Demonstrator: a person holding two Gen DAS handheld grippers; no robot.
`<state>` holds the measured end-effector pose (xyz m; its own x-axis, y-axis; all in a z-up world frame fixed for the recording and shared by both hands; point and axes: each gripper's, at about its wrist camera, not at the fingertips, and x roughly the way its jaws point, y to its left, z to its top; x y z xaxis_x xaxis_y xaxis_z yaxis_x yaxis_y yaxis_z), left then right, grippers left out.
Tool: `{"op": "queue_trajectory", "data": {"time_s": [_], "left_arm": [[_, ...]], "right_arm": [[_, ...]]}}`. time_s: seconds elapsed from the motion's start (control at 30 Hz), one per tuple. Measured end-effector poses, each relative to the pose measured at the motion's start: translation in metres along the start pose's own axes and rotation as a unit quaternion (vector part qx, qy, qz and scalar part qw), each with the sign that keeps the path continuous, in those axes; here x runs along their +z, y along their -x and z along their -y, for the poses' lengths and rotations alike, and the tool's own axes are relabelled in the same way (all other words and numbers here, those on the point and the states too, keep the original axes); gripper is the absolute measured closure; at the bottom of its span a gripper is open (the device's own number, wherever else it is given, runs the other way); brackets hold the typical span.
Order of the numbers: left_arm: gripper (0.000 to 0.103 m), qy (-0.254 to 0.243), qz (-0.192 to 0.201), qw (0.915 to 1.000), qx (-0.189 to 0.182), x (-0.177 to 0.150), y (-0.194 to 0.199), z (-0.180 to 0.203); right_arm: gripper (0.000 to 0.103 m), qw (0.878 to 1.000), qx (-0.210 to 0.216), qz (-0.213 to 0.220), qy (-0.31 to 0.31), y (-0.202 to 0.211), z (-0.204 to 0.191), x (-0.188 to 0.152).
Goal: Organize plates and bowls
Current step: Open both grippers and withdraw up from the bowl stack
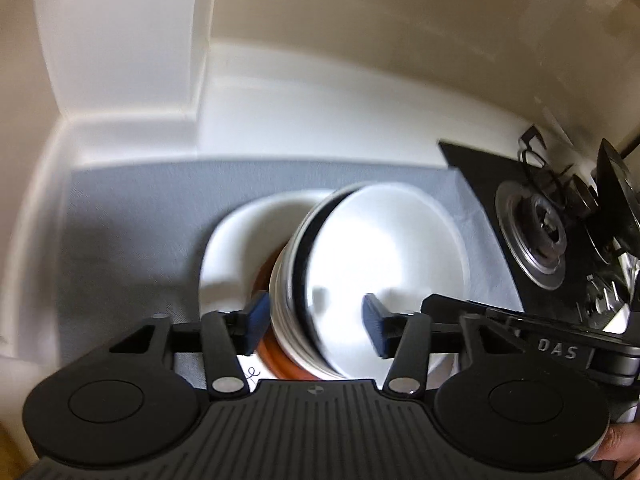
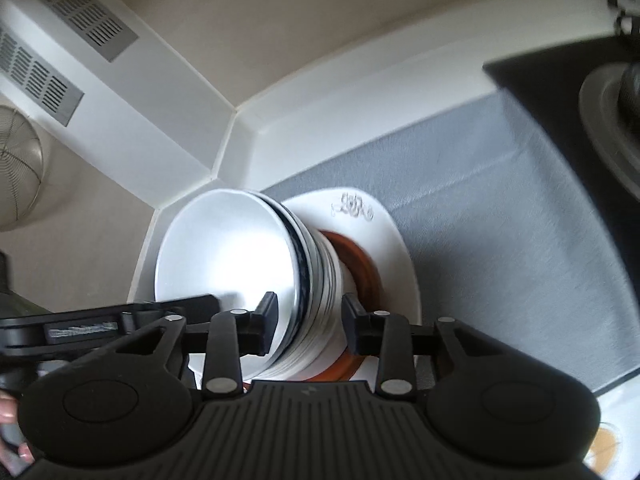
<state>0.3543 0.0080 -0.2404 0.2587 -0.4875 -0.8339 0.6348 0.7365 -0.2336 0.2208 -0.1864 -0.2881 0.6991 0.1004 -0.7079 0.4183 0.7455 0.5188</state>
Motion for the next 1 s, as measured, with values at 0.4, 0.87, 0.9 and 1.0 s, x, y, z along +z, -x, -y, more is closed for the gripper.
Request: {"op": "queue_trajectory", "data": {"time_s": [0.4, 0.87, 0.9, 1.0], "left_arm": [[0.000, 0.016, 0.084, 0.9904, 0.108, -0.021, 0.154, 0.102], [0.000, 0.027, 0.115, 0.9695, 0.215, -0.084, 0.267, 0.226], [0.000, 0.030, 0.112, 0.9688, 0.219, -0.088, 0.272, 0.232], [0.000, 0.031, 0.109, 0.9665, 0.230, -0.100, 0.285, 0.250]], "right_arm": [[0.017, 0.989, -0.100, 0.020, 0.109, 0.123, -0.075, -0.008], [0.002, 0.983, -0.099, 0.030, 0.152, 0.291, -0.098, -0.041], [0.001, 0.983, -0.101, 0.027, 0.151, 0.298, -0.097, -0.045], [0.001, 0.983, -0.105, 0.022, 0.148, 0.319, -0.089, -0.053]]}}
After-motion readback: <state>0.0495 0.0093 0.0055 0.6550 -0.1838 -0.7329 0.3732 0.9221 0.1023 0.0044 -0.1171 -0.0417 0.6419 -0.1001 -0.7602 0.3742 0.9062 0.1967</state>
